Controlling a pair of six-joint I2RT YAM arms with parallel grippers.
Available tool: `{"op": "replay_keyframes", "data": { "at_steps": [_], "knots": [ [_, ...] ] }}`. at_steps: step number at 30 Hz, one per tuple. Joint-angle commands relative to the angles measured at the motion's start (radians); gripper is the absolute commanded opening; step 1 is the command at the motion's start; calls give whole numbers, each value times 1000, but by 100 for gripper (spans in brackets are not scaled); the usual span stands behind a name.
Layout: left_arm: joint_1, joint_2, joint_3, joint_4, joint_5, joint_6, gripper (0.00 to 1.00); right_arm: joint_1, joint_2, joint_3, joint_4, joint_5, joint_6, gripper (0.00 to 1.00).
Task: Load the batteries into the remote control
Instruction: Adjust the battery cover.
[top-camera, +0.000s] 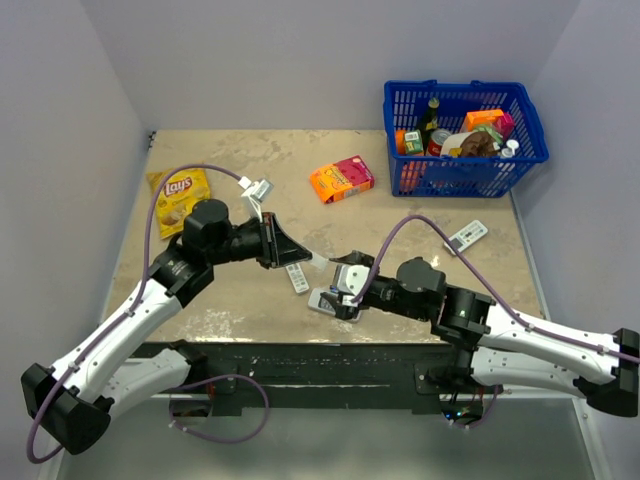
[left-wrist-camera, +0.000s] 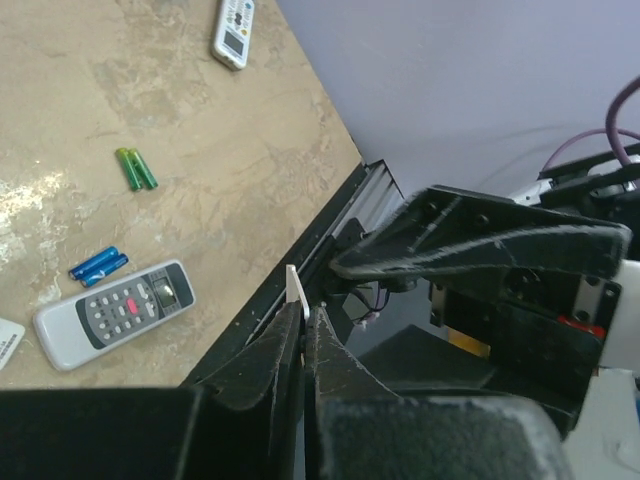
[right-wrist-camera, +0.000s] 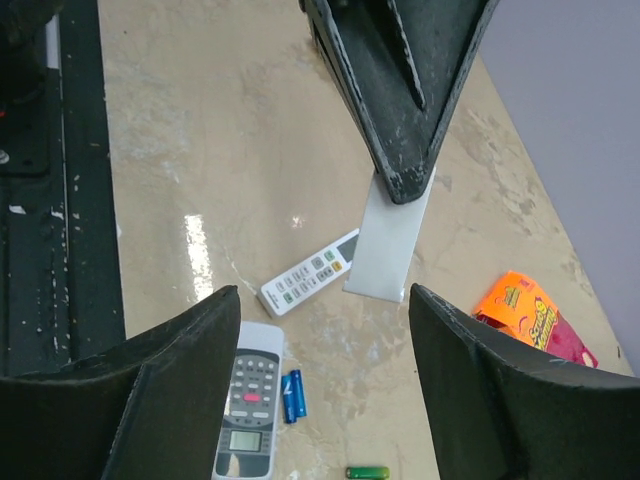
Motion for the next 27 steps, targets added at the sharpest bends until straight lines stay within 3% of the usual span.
{"op": "replay_keyframes", "data": {
  "at_steps": [1,5,20,27],
  "knots": [
    [6,-35,4,1,73,28,0,-32,19,13,60,-6,-9,70],
    [6,-35,4,1,85,23,0,-45,30,15,69,14,-14,69],
    [6,-30,1,22,96,2,0,-55,92,33,131,-6,-26,50],
    [6,-30,-2,25,95,-6,0,-54,96,38,138,1,-27,47]
  ]
}}
